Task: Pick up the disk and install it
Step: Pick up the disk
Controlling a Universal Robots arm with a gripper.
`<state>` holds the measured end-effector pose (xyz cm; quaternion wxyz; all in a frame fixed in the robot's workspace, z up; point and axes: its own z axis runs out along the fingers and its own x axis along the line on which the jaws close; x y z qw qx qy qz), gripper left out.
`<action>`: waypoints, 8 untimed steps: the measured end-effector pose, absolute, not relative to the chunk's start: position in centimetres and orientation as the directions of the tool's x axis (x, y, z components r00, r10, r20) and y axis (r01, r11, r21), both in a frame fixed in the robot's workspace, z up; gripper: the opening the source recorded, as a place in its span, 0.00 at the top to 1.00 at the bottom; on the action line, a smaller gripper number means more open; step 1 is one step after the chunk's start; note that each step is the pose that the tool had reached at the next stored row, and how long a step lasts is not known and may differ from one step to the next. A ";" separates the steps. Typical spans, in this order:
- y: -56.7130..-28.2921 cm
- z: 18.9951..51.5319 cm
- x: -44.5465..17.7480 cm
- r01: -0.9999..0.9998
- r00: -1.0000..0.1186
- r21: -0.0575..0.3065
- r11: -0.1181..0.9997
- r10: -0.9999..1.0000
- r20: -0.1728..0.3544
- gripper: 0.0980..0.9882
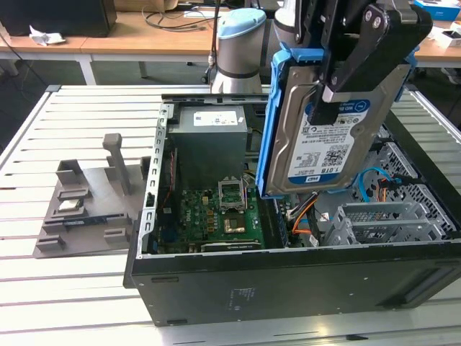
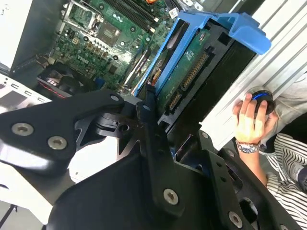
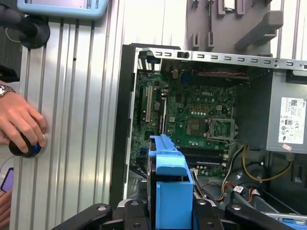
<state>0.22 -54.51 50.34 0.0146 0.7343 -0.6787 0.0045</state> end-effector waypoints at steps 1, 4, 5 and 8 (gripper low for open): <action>-54.7 50.3 0.2 -0.997 0.079 0.015 -0.078 -0.997 0.026 0.70; -55.2 50.3 0.2 -0.997 0.079 0.015 -0.078 -0.997 0.027 0.70; -55.3 50.3 0.2 -0.997 0.079 0.015 -0.078 -0.997 0.027 0.70; -55.6 50.3 0.2 -0.997 0.078 0.015 -0.078 -0.997 0.026 0.70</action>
